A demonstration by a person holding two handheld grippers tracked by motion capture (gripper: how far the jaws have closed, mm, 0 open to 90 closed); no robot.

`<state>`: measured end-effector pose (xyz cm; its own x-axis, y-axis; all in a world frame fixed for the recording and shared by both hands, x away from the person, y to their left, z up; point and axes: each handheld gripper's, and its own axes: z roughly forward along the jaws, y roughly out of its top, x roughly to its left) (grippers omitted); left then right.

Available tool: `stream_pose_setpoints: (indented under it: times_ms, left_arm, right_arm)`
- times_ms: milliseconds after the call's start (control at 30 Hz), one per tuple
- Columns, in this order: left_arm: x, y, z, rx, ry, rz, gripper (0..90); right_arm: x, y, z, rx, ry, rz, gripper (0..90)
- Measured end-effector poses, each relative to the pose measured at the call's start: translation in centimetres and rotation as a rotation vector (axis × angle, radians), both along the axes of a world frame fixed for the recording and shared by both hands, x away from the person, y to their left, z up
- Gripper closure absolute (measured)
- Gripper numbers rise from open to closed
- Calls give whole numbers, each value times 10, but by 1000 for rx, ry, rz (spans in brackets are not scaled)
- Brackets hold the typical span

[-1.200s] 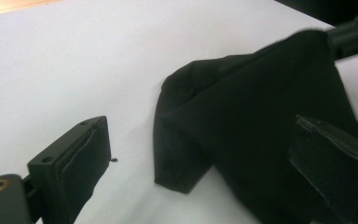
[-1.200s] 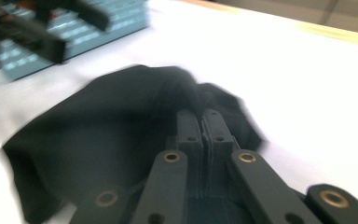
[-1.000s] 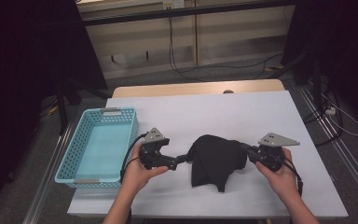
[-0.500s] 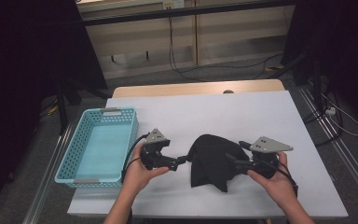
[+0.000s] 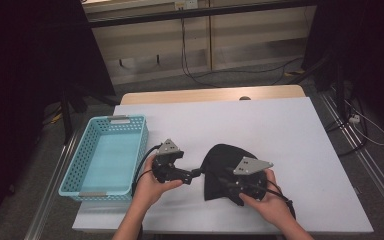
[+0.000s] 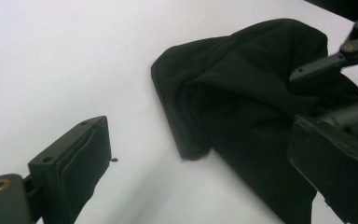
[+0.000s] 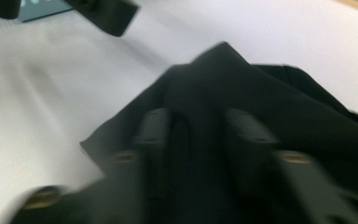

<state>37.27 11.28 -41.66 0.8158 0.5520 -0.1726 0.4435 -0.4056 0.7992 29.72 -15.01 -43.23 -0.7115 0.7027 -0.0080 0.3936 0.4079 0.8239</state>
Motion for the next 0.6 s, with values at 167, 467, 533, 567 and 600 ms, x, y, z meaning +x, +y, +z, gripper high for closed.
stream_pose_setpoints:
  times_ms: [167, 467, 533, 567, 600]
  left_arm:
    - [-1, -2, -1, 3, 1, -5, 59]
    - [-2, -10, -8, 14, 14, -16, 61]
    - [-2, -11, -8, 19, 14, -23, 64]
    - [-2, -12, -9, 15, 14, -20, 64]
    - [-2, -13, -9, 12, 15, -20, 64]
  right_arm:
    - [2, -31, 15, 108, -15, -71, 875]
    - [-1, -93, 24, 139, -52, -221, 880]
    - [0, -102, 23, 136, -51, -256, 881]
    - [1, -108, 22, 132, -51, -274, 880]
    - [1, -114, 20, 134, -42, -293, 880]
